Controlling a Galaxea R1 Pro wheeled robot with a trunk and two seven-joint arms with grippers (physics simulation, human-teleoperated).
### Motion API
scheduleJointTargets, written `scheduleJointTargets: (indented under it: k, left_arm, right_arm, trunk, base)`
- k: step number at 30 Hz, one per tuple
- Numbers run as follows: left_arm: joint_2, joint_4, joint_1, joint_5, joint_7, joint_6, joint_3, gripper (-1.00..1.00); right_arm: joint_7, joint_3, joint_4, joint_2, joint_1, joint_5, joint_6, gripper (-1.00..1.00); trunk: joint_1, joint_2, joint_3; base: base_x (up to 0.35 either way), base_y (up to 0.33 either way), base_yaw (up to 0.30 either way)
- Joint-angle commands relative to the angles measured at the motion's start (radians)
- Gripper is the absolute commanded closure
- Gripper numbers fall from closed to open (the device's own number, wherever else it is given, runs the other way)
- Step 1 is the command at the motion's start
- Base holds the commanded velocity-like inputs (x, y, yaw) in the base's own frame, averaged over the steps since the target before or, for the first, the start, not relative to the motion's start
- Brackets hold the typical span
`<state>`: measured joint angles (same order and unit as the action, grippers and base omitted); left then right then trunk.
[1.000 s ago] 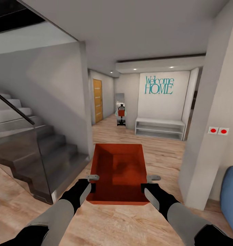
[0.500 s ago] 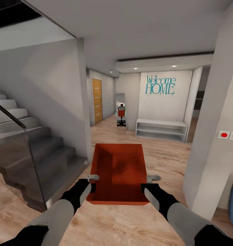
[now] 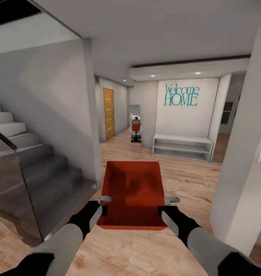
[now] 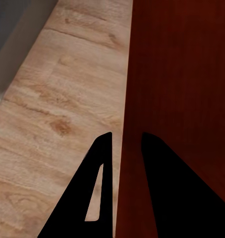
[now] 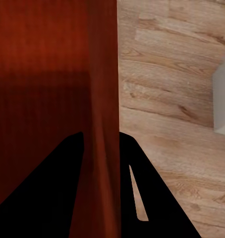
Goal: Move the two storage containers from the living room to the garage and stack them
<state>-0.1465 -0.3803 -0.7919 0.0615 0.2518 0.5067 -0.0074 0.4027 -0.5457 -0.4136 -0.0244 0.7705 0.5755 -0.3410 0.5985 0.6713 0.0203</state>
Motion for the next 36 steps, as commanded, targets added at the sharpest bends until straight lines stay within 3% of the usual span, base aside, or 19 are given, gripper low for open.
scheduleJointTargets:
  k: [1,36]
  left_arm:
    - [0.001,0.004,0.0,-0.026,0.026,0.012,-0.007,1.0]
    - [0.001,0.004,0.0,-0.026,0.026,0.012,-0.007,1.0]
  right_arm:
    - [0.01,0.016,-0.004,0.001,0.003,-0.028,-0.007,1.0]
    - [0.01,0.016,-0.004,0.001,0.003,-0.028,-0.007,1.0]
  trunk:
    - [0.001,0.002,0.002]
    - [0.001,0.002,0.011]
  base:
    - [0.322,0.0,0.0]
    - [0.322,0.0,-0.027]
